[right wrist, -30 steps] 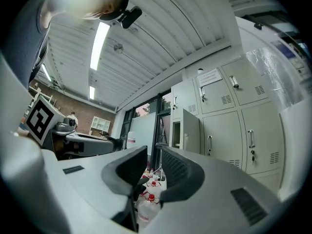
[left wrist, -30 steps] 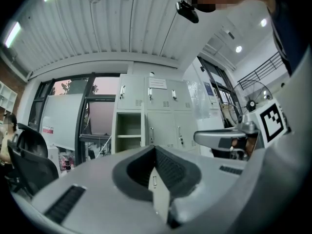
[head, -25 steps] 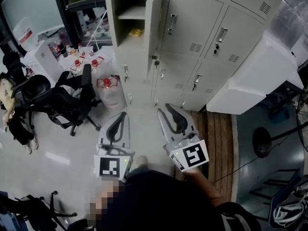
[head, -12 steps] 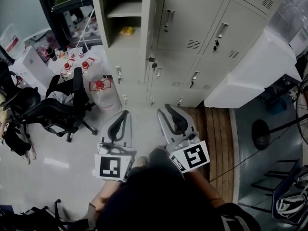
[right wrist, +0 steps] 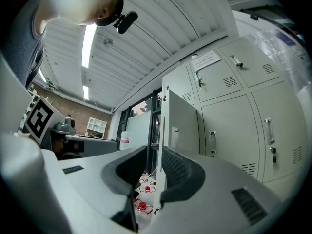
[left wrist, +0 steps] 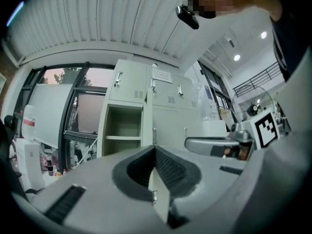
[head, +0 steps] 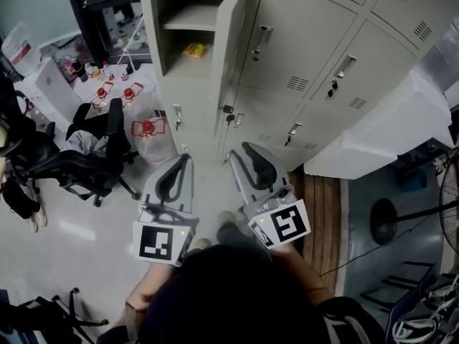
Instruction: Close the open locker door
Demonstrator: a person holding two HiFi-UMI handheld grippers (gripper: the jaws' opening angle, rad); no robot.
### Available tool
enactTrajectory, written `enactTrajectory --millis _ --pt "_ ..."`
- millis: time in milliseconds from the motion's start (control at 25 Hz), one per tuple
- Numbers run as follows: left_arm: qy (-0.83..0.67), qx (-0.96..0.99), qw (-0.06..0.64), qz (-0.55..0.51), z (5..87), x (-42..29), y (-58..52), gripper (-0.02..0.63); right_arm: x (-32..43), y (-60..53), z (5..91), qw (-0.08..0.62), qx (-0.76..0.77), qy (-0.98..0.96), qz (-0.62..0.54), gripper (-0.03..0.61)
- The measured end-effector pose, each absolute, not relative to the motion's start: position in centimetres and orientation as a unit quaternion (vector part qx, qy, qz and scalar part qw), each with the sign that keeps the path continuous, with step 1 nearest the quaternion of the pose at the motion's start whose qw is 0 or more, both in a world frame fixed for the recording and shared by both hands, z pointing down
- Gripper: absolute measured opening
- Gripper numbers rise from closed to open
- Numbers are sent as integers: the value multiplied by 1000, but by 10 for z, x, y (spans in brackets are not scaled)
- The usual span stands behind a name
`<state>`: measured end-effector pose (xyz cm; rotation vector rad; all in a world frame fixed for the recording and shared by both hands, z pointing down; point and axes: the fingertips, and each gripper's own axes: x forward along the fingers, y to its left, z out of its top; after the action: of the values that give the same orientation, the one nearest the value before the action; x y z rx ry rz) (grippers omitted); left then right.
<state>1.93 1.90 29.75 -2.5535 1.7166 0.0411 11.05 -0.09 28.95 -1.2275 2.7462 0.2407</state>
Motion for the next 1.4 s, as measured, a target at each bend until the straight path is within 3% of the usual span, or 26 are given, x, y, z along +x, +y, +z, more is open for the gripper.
enactTrajectory --millis 640,1400 --pt "617 -786 37 16 287 44 -71 2 108 -98 276 73 -283 952 89 103" --pt "682 -729 55 10 284 48 -81 2 78 -116 277 56 -114 988 88 112"
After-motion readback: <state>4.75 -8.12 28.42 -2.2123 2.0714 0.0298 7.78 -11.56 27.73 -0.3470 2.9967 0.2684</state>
